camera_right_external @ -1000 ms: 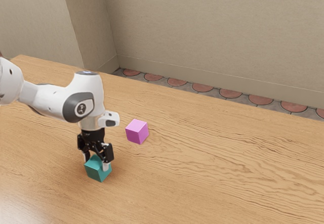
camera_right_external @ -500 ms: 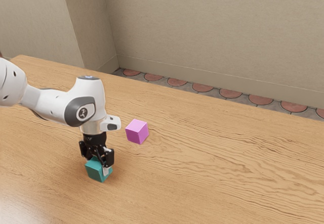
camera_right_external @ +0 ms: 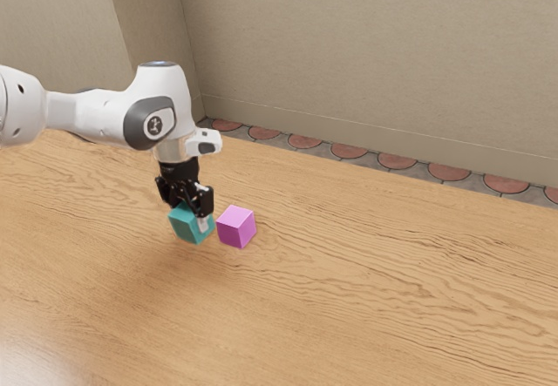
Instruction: Pick up the blue block with one arm, and put the blue block on the pink block with one arm
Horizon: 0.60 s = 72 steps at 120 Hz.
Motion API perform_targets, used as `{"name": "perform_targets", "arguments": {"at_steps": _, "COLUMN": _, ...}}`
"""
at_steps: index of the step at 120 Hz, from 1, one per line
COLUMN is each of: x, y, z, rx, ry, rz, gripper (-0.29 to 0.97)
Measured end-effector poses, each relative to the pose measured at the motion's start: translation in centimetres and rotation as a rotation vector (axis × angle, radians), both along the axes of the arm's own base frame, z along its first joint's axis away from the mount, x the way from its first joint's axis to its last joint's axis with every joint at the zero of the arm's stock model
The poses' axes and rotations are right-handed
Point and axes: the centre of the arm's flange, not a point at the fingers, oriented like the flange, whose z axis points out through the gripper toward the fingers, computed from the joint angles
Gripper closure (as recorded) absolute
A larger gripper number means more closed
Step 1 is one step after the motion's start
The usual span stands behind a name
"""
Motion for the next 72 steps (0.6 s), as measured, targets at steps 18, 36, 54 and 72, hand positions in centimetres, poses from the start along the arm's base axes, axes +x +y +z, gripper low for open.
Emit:
{"name": "perform_targets", "arguments": {"at_steps": 18, "x": 2.7, "y": 0.6, "z": 2.3, "rx": -0.011, "ry": -0.012, "rz": -0.022, "gripper": 0.29}}
{"name": "perform_targets", "arguments": {"at_steps": 36, "x": 4.5, "y": 0.4, "z": 2.2, "rx": -0.023, "ry": 0.001, "rz": -0.052, "gripper": 0.30}}
{"name": "perform_targets", "arguments": {"at_steps": 54, "x": 7.0, "y": 0.4, "z": 1.6, "rx": -0.024, "ry": -0.001, "rz": -0.075, "gripper": 0.30}}
{"name": "perform_targets", "arguments": {"at_steps": 72, "x": 8.2, "y": -0.8, "z": -0.2, "rx": -0.017, "ry": 0.024, "rz": -0.104, "gripper": 0.30}}
